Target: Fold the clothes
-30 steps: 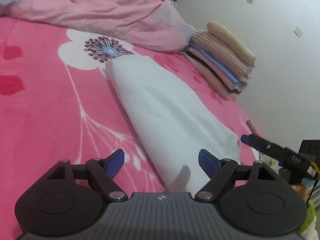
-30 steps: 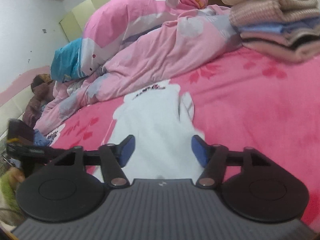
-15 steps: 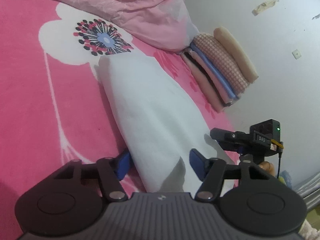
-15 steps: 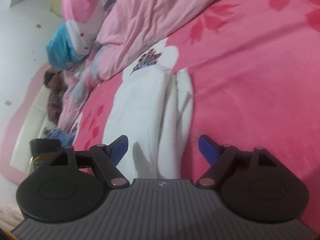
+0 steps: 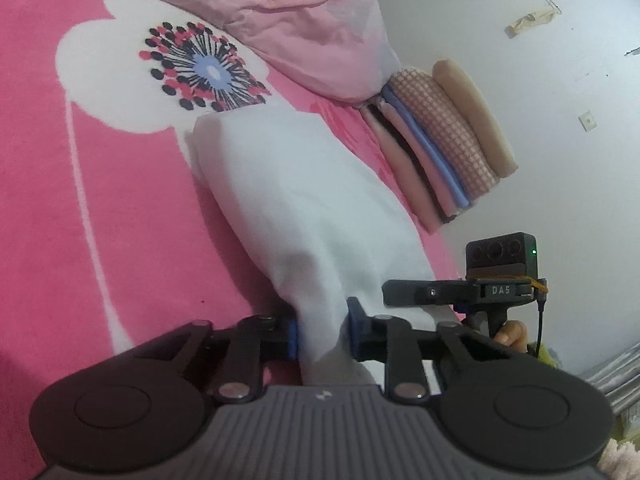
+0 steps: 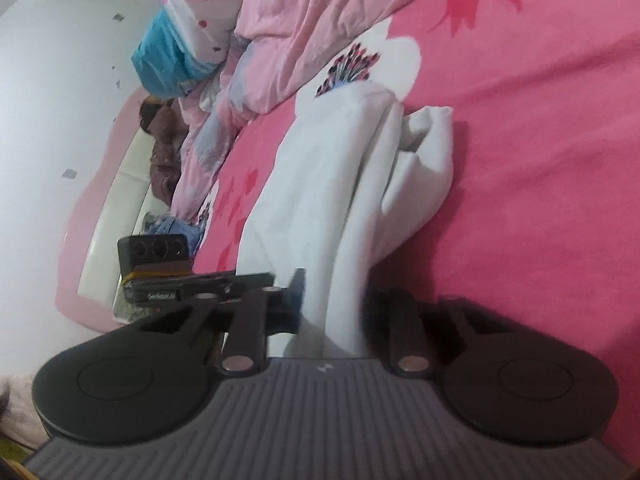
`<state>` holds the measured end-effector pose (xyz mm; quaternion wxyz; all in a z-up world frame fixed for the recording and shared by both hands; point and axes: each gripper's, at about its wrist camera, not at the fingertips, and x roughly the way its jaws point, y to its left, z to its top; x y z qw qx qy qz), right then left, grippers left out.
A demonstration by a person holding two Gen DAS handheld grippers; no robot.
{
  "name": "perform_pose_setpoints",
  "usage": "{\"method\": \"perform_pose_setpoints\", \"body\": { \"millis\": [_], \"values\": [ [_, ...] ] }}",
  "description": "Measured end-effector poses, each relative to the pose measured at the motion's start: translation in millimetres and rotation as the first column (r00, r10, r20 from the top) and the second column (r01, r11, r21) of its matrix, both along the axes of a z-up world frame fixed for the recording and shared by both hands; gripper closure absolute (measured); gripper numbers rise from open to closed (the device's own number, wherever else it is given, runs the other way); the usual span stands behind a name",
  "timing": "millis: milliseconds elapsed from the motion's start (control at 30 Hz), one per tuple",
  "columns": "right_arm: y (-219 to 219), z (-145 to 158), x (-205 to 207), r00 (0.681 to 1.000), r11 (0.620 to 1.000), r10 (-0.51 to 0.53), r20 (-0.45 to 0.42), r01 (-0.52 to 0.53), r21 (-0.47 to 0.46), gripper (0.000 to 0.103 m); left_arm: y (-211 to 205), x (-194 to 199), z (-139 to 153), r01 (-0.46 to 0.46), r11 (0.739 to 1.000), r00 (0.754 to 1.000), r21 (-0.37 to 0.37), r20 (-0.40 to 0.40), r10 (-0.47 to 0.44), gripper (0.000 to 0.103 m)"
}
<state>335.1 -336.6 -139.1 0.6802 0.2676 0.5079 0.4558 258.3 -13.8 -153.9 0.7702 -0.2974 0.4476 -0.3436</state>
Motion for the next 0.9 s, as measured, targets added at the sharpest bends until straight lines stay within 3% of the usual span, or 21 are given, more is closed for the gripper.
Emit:
{"method": "perform_pose_setpoints", "body": {
  "millis": [133, 233, 467, 667, 767, 900],
  "values": [
    [0, 13, 0, 0.999, 0.998, 0.005, 0.037, -0.008, 0.063, 0.094, 3, 1, 5, -0.013, 1.000, 1.000, -0.026, 0.013, 0.013, 0.088],
    [-1, 35, 8, 0.994, 0.997, -0.010, 0.112, 0.002, 0.071, 0.094, 5, 5, 18, -0.019, 0.998, 0.999, -0.058, 0.045, 0.022, 0.090],
    [-4, 91, 28, 0.952, 0.997, -0.049, 0.301, 0.028, 0.074, 0.094, -5, 30, 69, -0.008, 0.999, 0.974, -0.031, 0.228, 0.015, 0.092],
    [-5, 135, 50, 0.884, 0.996, -0.086, 0.460, 0.061, 0.068, 0.094, -25, 72, 121, -0.050, 0.998, 0.910, 0.040, 0.413, 0.029, 0.093],
    [-4, 152, 69, 0.832, 0.994, -0.106, 0.544, 0.096, 0.047, 0.094, -40, 85, 139, -0.098, 0.988, 0.849, 0.118, 0.529, 0.021, 0.093],
    [3, 151, 86, 0.782, 0.991, -0.091, 0.616, 0.130, -0.019, 0.094, -64, 89, 134, -0.155, 0.957, 0.777, 0.246, 0.628, -0.036, 0.093]
  ]
}}
